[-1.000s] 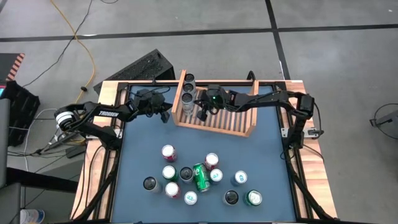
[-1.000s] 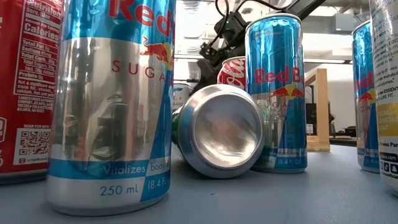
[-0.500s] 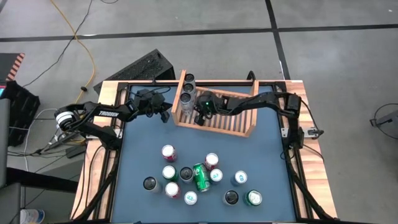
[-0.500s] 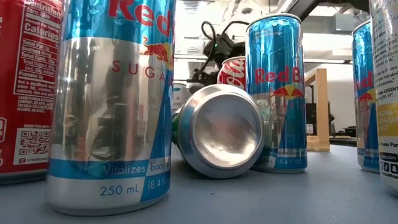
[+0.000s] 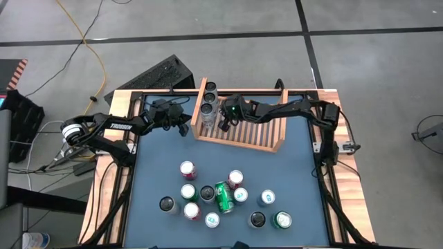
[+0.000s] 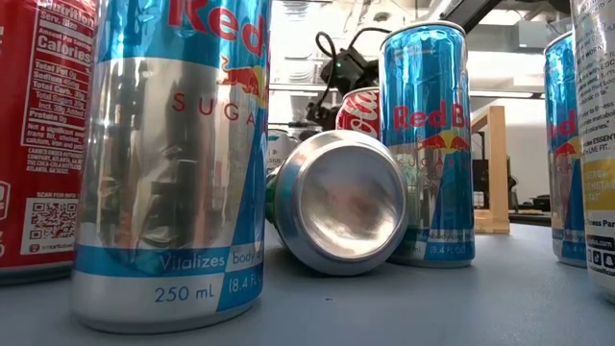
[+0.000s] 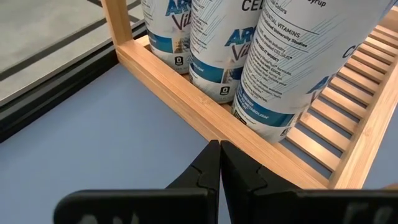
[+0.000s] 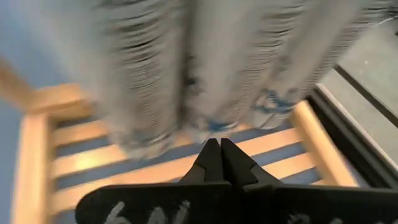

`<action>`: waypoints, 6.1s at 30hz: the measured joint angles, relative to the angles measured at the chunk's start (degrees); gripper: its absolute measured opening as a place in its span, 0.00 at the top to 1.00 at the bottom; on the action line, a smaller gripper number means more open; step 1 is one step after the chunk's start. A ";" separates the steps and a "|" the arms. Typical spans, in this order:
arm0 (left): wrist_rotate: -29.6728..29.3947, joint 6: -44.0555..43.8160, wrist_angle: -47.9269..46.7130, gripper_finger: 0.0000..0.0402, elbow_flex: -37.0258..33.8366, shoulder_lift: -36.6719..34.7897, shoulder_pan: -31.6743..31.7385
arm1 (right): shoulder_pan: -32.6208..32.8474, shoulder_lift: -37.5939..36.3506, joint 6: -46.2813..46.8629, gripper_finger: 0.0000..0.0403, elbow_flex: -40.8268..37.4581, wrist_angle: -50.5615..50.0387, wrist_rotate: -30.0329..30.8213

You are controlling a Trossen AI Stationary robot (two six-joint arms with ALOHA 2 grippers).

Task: Place canned beverage on shelf
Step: Adjust the white blue soda cans on the shelf, then put the white yellow soda can on the shelf

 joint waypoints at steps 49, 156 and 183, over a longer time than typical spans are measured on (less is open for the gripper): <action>0.01 0.24 0.03 1.00 0.00 0.00 -0.02 | -3.68 1.83 2.70 1.00 -0.02 8.25 -5.63; 20.46 10.17 -17.27 0.64 0.02 -16.10 -0.02 | 32.73 -34.85 26.81 0.60 9.86 -63.23 -10.18; 23.86 -4.42 -22.23 0.44 0.02 -40.96 -13.65 | 58.74 -11.52 40.75 0.55 27.13 -67.77 -7.66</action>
